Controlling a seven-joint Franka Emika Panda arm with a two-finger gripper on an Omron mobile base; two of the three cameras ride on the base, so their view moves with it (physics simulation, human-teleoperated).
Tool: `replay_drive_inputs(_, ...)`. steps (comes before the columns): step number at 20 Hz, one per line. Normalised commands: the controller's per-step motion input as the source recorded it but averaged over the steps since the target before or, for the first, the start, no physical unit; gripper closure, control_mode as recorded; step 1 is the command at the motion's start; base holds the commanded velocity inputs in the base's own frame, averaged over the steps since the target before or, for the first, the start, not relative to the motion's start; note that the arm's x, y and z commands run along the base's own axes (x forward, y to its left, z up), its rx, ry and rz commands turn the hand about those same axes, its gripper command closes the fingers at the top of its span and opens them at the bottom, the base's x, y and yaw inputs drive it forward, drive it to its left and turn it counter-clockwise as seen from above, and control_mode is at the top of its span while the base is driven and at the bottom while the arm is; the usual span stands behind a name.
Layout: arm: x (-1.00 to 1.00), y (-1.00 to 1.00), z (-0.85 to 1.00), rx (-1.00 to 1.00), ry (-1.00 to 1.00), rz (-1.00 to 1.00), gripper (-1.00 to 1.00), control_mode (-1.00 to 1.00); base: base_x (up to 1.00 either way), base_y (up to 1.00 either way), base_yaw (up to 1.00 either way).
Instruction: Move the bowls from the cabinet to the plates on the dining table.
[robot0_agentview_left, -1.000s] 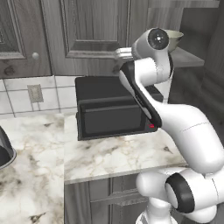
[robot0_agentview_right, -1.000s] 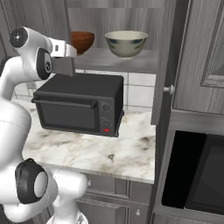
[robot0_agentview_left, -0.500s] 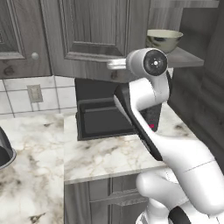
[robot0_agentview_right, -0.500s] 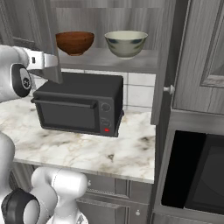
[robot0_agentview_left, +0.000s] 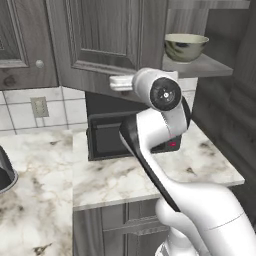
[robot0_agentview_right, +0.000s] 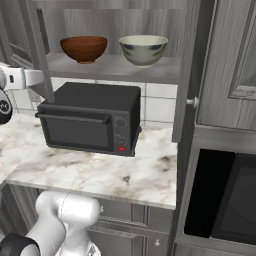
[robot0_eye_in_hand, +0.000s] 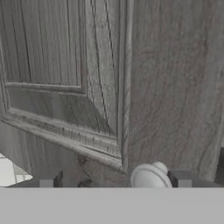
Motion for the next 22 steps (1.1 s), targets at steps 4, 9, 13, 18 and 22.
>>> replay_drive_inputs(4,-0.46,0.09,0.21,0.13,-0.03,0.00,-1.00,-1.00,0.00,0.00,0.00)
replay_drive_inputs(9,-0.34,-0.13,0.41,0.15,-0.03,0.00,-1.00,-1.00,0.00,0.00,0.00)
replay_drive_inputs(13,-0.33,-0.34,0.44,0.16,-0.02,0.00,-1.00,-1.00,0.00,0.00,0.00)
replay_drive_inputs(18,-0.51,-0.38,0.25,0.14,-0.03,0.00,-1.00,-1.00,0.00,0.00,0.00)
replay_drive_inputs(22,-0.59,-0.41,0.07,0.14,-0.01,0.02,-1.00,-1.00,0.00,0.00,0.00)
